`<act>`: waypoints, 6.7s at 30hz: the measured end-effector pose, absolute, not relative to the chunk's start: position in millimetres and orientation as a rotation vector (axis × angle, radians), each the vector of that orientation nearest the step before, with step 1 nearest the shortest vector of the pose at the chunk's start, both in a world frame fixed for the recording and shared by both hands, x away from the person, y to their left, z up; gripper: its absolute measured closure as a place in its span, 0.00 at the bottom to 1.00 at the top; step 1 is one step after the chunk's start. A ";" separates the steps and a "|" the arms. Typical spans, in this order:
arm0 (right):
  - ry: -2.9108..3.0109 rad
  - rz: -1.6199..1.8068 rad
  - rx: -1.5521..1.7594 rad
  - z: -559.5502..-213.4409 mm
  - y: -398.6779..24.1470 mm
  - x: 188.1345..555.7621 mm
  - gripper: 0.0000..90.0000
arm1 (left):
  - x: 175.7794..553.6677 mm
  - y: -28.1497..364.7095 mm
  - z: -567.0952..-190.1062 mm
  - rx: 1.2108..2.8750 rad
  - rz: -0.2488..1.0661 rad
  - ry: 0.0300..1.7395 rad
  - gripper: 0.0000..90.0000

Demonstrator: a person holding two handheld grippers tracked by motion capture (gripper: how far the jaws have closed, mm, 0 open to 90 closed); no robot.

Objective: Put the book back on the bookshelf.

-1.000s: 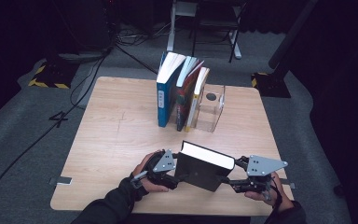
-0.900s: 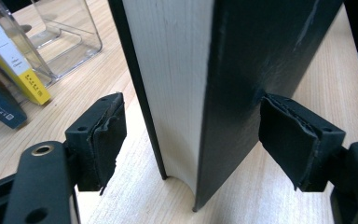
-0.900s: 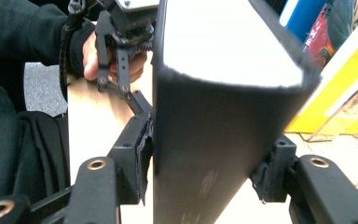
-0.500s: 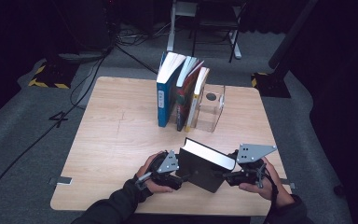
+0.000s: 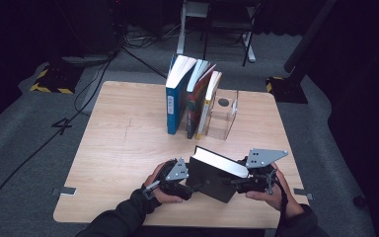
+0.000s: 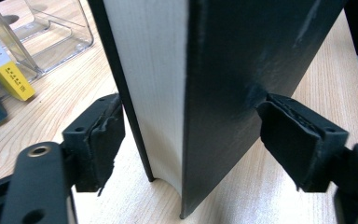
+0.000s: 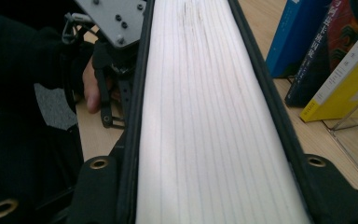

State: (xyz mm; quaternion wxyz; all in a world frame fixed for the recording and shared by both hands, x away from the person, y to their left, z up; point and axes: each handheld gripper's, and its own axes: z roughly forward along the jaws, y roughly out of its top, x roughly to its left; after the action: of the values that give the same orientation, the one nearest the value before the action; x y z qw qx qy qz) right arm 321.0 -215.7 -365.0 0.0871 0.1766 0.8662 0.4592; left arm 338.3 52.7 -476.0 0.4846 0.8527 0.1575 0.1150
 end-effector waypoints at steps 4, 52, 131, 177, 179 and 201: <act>2.573 1.356 0.536 -364.6 -214.4 320.7 0.54 | 336.8 55.9 -476.3 2.103 0.292 0.405 0.28; 2.171 1.225 0.946 -339.5 -221.7 409.1 0.59 | 314.8 168.5 -504.8 2.227 0.340 0.864 0.25; 1.974 1.090 1.260 -359.2 -209.5 469.1 0.45 | 314.1 165.1 -504.5 2.236 0.338 0.852 0.24; 1.866 1.026 1.328 -326.2 -185.4 543.3 0.59 | 311.6 164.5 -504.5 2.248 0.318 0.810 0.25; 1.850 1.043 1.321 -324.7 -185.6 547.6 0.59 | 311.6 164.5 -504.5 2.249 0.318 0.807 0.25; 1.746 1.168 1.263 -355.5 -190.6 549.7 0.57 | 309.1 164.6 -504.6 2.245 0.321 0.813 0.25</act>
State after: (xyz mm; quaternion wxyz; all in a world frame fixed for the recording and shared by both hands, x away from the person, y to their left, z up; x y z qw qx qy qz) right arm 549.7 -190.6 -355.5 0.3385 0.4848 0.6705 0.4482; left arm 309.1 164.6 -504.6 0.3581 0.8700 0.3153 0.1243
